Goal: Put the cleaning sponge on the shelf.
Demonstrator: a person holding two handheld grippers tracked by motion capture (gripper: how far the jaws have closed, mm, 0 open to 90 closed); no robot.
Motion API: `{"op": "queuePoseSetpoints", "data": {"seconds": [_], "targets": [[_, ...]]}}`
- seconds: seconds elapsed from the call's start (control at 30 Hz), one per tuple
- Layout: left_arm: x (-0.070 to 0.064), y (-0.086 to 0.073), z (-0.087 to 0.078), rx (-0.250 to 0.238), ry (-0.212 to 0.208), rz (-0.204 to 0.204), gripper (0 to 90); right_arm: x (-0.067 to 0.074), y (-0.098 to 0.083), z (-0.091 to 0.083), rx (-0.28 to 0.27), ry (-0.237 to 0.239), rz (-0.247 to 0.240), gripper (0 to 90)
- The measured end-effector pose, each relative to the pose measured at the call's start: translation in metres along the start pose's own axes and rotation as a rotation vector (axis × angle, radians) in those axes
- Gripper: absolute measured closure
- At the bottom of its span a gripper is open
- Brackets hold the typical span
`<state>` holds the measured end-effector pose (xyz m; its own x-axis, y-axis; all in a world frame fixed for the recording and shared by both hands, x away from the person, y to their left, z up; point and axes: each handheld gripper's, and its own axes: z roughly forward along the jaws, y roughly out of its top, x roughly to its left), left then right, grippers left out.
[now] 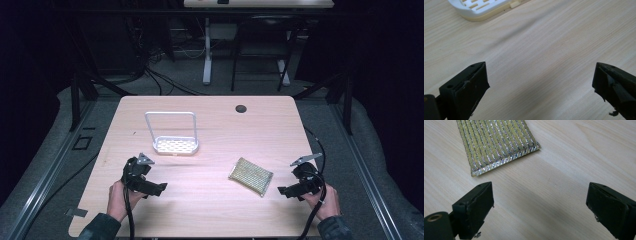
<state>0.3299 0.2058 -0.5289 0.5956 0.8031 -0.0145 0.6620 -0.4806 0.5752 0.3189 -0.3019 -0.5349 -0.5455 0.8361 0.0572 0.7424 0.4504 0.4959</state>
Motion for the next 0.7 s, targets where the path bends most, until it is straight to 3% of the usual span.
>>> {"op": "queuePoseSetpoints", "data": {"seconds": [0.4,0.7], "targets": [[-0.011,0.008,0.003,-0.010,-0.037,0.035,0.1,-0.001,0.001,0.001,-0.002,0.014,0.011,9.5],[-0.033,0.022,0.008,-0.022,-0.081,0.091,0.1,-0.004,0.003,0.000,-0.020,0.017,0.016,9.5]]}}
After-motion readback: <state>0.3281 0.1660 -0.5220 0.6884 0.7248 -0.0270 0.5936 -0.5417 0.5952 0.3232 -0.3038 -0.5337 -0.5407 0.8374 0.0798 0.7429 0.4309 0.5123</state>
